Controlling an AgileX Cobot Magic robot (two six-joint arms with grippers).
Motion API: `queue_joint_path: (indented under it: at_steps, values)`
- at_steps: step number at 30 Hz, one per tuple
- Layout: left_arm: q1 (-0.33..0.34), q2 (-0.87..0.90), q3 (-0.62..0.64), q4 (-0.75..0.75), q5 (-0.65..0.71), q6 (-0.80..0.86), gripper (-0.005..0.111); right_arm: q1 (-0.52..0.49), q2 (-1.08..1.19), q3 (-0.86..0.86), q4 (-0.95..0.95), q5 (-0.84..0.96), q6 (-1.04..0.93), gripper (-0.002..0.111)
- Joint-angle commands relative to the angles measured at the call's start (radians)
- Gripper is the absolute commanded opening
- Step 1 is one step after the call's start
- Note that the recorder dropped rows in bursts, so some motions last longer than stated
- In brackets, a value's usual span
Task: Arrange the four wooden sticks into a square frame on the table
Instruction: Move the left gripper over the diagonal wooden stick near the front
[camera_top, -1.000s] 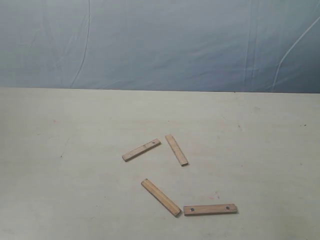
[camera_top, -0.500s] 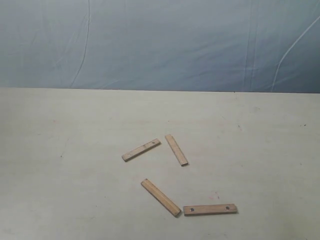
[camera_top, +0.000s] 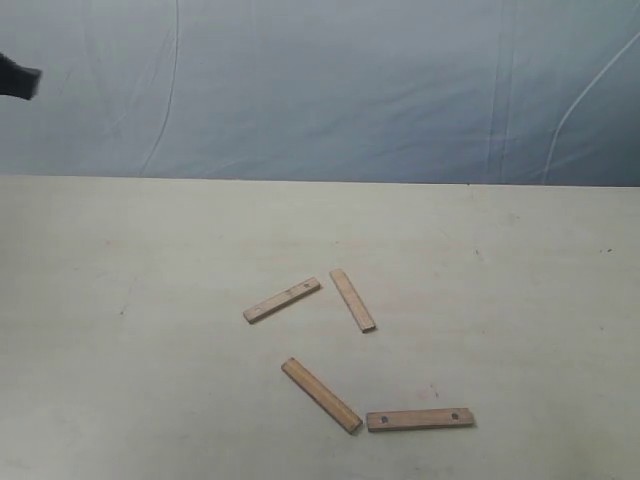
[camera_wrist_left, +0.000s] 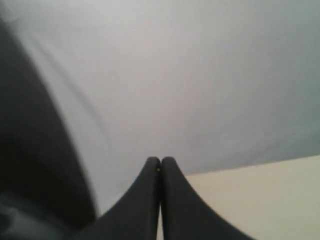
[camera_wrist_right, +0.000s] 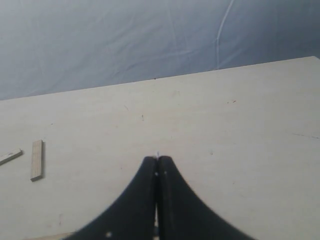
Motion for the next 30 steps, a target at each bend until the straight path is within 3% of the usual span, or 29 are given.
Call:
queue_joint_path:
  at_steps: [1,4,6,8,10,15,18,25,27,30]
  values:
    - [-0.02,0.125,-0.213,-0.595,0.248,0.518,0.0,-0.005,-0.002,0.0,0.0,-0.007,-0.005,-0.001]
    - [-0.022,0.206,-0.314,-1.214,0.224,0.964,0.0,-0.005,-0.002,0.0,0.0,-0.005,-0.005,-0.001]
    - [-0.022,0.257,-0.33,-1.59,0.226,1.138,0.001,-0.005,-0.002,0.0,0.0,-0.005,-0.005,-0.001]
    - [-0.031,0.31,-0.328,-1.86,0.264,1.254,0.005,-0.005,-0.002,0.0,0.0,-0.005,-0.005,-0.001]
    - [-0.048,0.363,-0.328,-2.009,0.319,1.298,0.012,-0.005,-0.002,0.0,0.0,-0.005,-0.005,-0.001]
    - [-0.137,0.477,-0.328,-2.043,0.385,1.277,0.041,-0.005,-0.002,0.0,0.0,-0.005,-0.005,-0.001]
    - [-0.194,0.518,-0.328,-2.047,0.364,1.168,0.053,-0.005,-0.002,0.0,0.0,-0.005,-0.005,-0.001]
    - [-0.364,0.597,-0.328,-1.846,0.173,0.812,0.055,-0.005,-0.002,0.0,0.007,0.0,-0.005,-0.001]
    - [-0.396,0.625,-0.328,-1.75,0.092,0.696,0.055,-0.005,-0.002,0.0,0.009,-0.002,-0.005,-0.001]
    - [-0.426,0.67,-0.328,-1.685,0.076,0.492,0.055,-0.005,-0.002,0.0,0.009,-0.002,-0.005,-0.001]
